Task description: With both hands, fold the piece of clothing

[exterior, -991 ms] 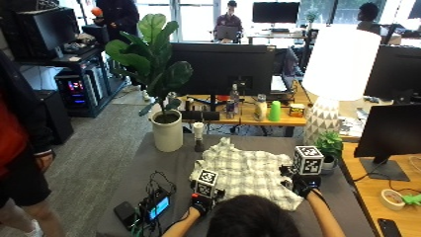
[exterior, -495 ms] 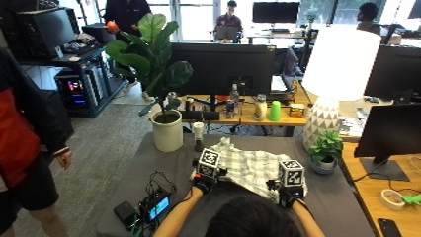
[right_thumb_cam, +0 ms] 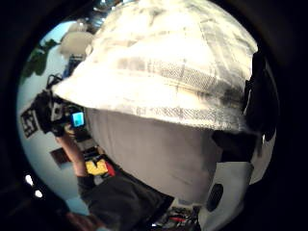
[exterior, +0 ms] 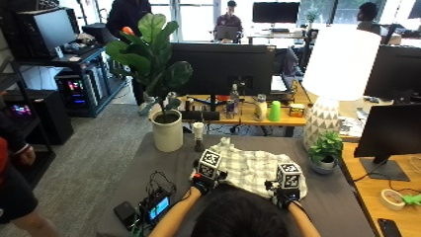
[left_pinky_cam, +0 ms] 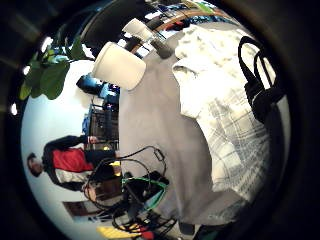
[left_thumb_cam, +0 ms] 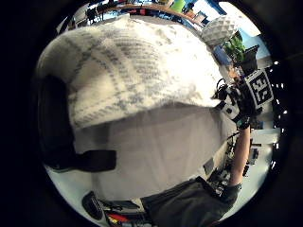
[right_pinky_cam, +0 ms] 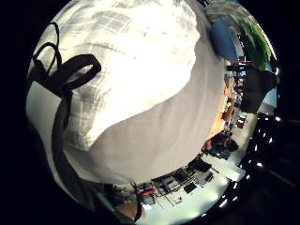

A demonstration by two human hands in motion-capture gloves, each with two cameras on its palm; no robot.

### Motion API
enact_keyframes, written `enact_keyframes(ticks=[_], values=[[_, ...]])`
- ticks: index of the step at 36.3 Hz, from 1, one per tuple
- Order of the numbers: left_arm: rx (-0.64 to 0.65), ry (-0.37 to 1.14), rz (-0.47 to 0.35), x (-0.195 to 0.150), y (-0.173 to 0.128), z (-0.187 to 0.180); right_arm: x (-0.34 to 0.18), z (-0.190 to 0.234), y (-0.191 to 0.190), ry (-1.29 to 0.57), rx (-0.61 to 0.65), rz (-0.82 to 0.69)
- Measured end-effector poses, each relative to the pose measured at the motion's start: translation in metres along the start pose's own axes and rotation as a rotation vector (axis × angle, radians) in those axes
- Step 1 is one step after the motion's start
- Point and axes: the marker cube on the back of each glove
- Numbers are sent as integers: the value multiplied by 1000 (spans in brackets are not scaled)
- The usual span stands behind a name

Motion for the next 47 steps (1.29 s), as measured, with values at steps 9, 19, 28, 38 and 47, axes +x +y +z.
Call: enact_keyframes(ticks=[9,19,28,38,47], values=[[-105,-40,167,9,55,-23,30,11,-9,71,27,-101],[-134,-39,248,8,103,-102,26,-74,53,101,32,-116],[-144,-68,81,-19,25,-134,25,-159,-6,129,232,17],[-250,-132,-179,-31,-44,-104,0,-163,-87,151,328,177],[-456,-133,-201,-25,-61,-22,0,-103,-141,41,275,238]])
